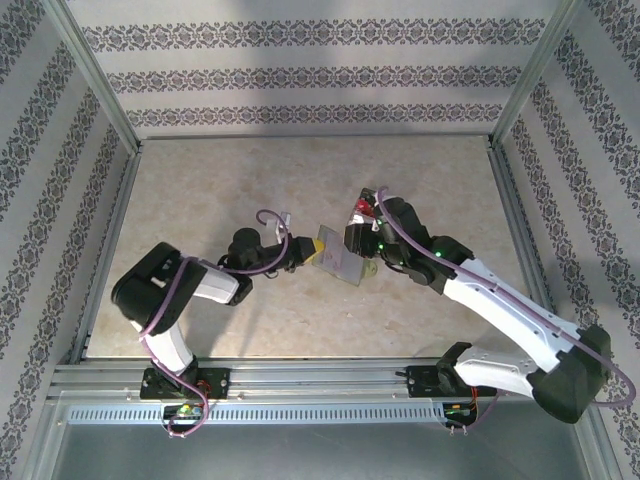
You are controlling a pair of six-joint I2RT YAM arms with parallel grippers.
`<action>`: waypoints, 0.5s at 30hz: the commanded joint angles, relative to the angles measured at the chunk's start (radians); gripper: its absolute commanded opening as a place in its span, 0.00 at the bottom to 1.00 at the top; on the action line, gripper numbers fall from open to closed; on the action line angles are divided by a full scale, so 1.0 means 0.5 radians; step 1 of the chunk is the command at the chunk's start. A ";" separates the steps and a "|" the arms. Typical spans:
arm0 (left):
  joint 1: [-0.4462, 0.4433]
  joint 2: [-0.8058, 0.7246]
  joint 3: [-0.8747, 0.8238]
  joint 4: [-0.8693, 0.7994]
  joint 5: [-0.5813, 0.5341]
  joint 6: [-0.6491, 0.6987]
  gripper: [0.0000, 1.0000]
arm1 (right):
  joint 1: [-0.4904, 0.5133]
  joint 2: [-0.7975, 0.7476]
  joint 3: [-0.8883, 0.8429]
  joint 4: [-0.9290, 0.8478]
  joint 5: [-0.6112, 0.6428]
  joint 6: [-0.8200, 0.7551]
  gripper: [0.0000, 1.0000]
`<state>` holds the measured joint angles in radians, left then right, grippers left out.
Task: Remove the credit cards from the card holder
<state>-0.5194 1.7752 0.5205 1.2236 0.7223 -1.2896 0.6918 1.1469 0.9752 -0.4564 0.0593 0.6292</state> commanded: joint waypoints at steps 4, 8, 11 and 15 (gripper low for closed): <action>-0.042 0.119 -0.082 0.366 -0.051 -0.032 0.00 | -0.030 0.105 -0.132 0.069 -0.110 0.121 0.40; -0.042 0.142 -0.124 0.202 -0.061 0.041 0.00 | -0.040 0.176 -0.207 0.157 -0.160 0.166 0.40; -0.042 0.186 -0.164 0.150 -0.073 0.058 0.01 | -0.046 0.233 -0.240 0.202 -0.191 0.188 0.39; -0.036 0.247 -0.211 0.169 -0.102 0.051 0.16 | -0.049 0.305 -0.274 0.265 -0.234 0.215 0.39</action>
<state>-0.5301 1.8786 0.4297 1.2709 0.6838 -1.2842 0.6758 1.2839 0.8532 -0.3725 -0.0280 0.7097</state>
